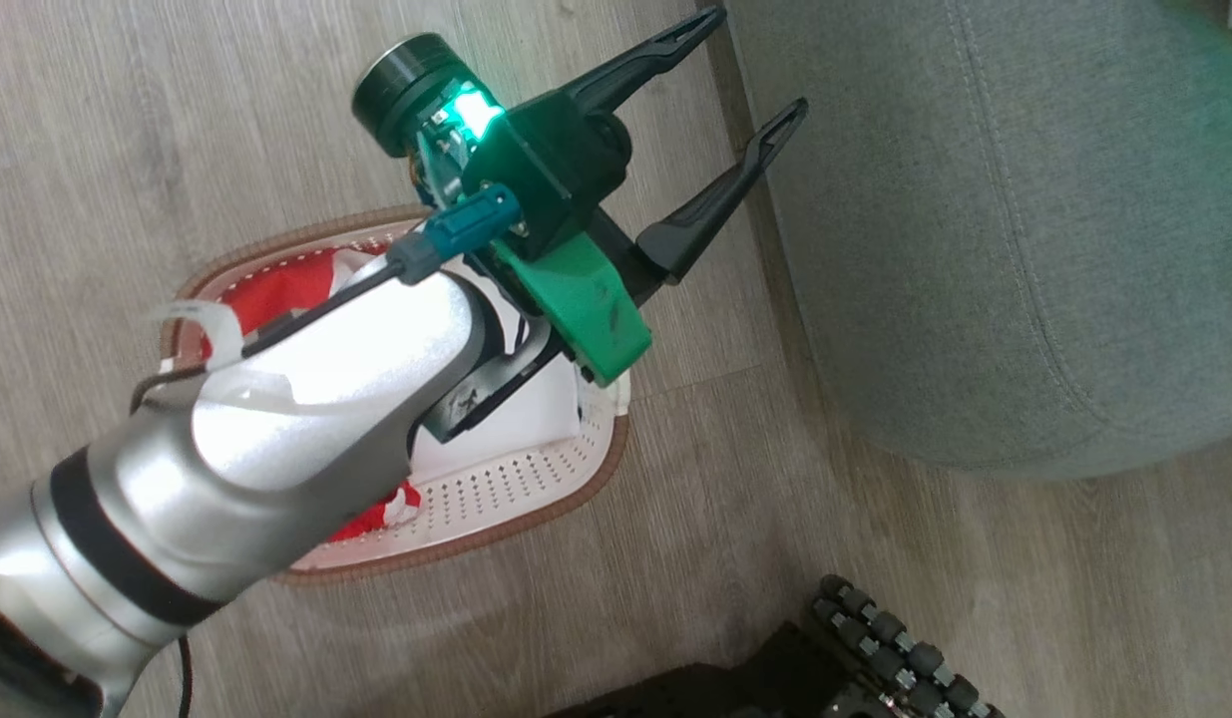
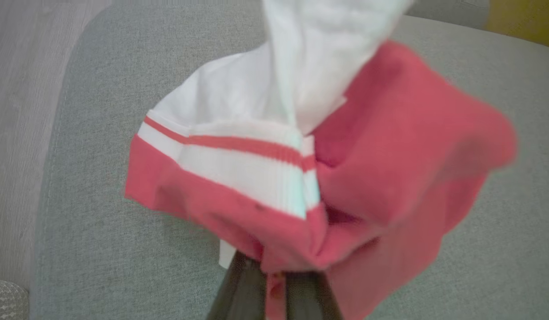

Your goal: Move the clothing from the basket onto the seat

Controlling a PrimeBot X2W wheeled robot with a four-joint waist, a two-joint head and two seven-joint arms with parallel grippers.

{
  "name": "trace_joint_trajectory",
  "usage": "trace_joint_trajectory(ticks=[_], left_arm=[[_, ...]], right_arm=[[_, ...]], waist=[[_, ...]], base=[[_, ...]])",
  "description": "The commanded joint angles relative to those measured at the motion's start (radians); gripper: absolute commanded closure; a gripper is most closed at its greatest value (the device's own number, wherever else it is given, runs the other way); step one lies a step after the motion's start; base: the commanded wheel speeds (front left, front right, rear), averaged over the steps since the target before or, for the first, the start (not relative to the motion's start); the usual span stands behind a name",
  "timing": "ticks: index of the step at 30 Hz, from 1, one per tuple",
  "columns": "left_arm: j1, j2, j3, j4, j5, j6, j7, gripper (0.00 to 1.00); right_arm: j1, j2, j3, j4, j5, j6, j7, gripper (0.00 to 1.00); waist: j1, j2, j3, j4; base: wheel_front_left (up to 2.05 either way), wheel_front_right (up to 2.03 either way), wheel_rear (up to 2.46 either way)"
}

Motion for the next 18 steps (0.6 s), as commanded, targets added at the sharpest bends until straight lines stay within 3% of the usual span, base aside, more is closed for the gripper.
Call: trace_joint_trajectory(ticks=[1, 2, 3, 4, 11, 18], left_arm=[[-0.023, 0.011, 0.029, -0.028, -0.005, 0.000, -0.008, 0.00], [-0.021, 0.011, 0.029, -0.026, -0.007, 0.001, -0.009, 0.00], [-0.019, 0.011, 0.029, -0.024, -0.009, 0.001, -0.011, 0.00], [-0.016, 0.010, 0.029, -0.022, -0.011, 0.001, -0.013, 0.00], [0.012, 0.006, 0.026, -0.005, -0.026, 0.002, -0.037, 0.00], [0.064, 0.004, 0.031, 0.021, -0.055, 0.007, -0.072, 0.00]], right_arm=[[0.006, -0.054, 0.006, -0.002, 0.008, 0.000, 0.003, 1.00], [0.005, -0.053, 0.010, 0.004, 0.012, 0.000, 0.004, 0.91], [0.003, -0.052, 0.015, 0.011, 0.015, 0.000, 0.006, 0.36], [0.002, -0.051, 0.020, 0.016, 0.018, 0.000, 0.008, 0.00], [0.013, -0.045, 0.061, 0.025, 0.061, 0.000, 0.081, 0.00], [0.049, -0.095, 0.121, -0.063, 0.088, 0.000, 0.113, 0.00]], waist=[[0.0000, 0.0000, -0.007, -0.001], [0.0000, 0.0000, -0.013, -0.002], [0.0000, 0.0000, -0.019, -0.002], [0.0000, 0.0000, -0.027, -0.003], [0.0000, 0.0000, -0.102, -0.014], [0.0000, 0.0000, -0.206, -0.021]], base=[[0.00, 0.00, 0.00], [0.00, 0.00, 0.00], [0.00, 0.00, 0.00], [0.00, 0.00, 0.00], [0.00, 0.00, 0.00], [0.00, 0.00, 0.00]])
